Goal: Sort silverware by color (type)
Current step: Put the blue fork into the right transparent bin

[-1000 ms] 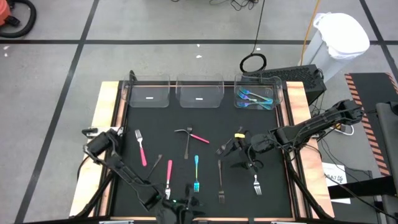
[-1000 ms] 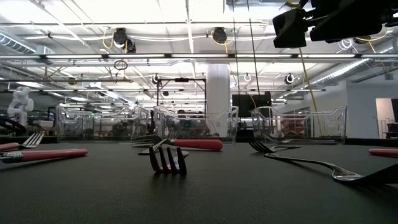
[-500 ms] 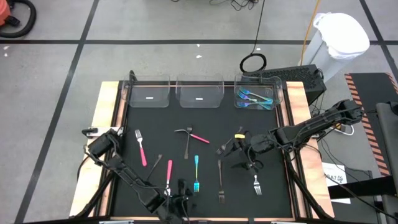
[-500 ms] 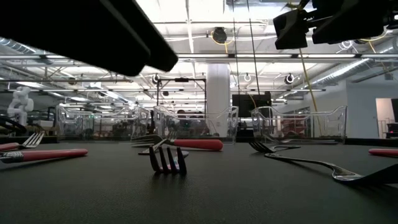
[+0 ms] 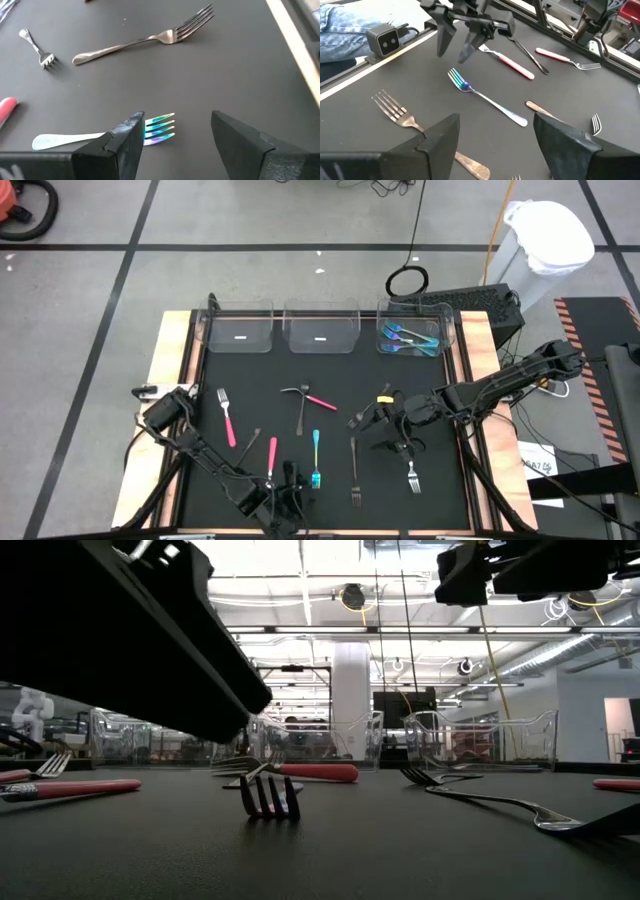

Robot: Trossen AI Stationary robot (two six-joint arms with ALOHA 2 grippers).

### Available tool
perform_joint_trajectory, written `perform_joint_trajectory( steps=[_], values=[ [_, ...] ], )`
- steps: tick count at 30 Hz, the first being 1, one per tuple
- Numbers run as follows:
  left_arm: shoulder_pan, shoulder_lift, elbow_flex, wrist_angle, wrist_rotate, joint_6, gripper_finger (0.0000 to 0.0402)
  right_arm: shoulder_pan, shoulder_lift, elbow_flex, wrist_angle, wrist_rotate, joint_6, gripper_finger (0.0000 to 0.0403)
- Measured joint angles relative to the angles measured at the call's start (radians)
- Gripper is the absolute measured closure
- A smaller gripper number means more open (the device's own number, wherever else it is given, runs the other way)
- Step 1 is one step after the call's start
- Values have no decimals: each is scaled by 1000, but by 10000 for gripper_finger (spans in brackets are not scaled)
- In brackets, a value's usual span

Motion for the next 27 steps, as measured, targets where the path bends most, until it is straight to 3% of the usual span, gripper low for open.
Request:
perform_joint_trajectory(
  steps=[12,20,27],
  values=[
    [23,81,-1,38,-8,-8,172,0,0,0,0,0,1,154],
    [31,127,4,70,-92,-8,173,0,0,0,0,0,1,154],
    [33,128,2,56,-105,-10,234,0,0,0,0,0,1,154]
  ],
)
